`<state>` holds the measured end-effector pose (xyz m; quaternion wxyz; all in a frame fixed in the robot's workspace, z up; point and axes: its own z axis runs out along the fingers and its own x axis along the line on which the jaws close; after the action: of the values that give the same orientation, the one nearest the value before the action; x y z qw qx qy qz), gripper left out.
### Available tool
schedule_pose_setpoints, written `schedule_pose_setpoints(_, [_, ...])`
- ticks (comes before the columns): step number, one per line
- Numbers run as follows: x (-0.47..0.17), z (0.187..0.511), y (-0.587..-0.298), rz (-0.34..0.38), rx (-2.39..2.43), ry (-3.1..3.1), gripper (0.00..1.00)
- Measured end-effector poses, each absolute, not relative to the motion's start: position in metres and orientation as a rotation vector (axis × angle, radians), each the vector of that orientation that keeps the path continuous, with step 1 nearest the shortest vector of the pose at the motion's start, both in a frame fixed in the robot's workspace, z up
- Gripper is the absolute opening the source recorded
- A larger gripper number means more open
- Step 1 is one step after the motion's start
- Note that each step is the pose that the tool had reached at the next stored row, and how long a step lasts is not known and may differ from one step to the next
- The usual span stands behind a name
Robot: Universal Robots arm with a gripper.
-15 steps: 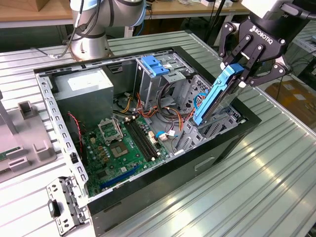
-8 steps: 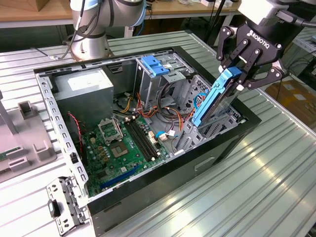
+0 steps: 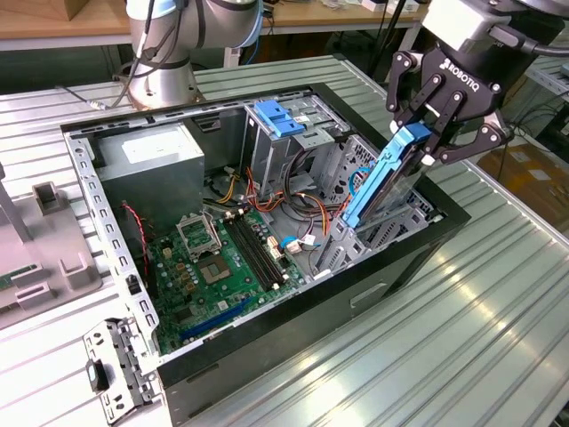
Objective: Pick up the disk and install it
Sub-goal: 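Insert the disk into the insertion slot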
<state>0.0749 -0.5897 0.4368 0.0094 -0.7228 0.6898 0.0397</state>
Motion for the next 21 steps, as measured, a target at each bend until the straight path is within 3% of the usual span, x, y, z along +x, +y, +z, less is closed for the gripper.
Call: schedule_pose_setpoints(21, [0.075, 0.413, -0.589, 0.124, -2.256, 2.156, 0.37])
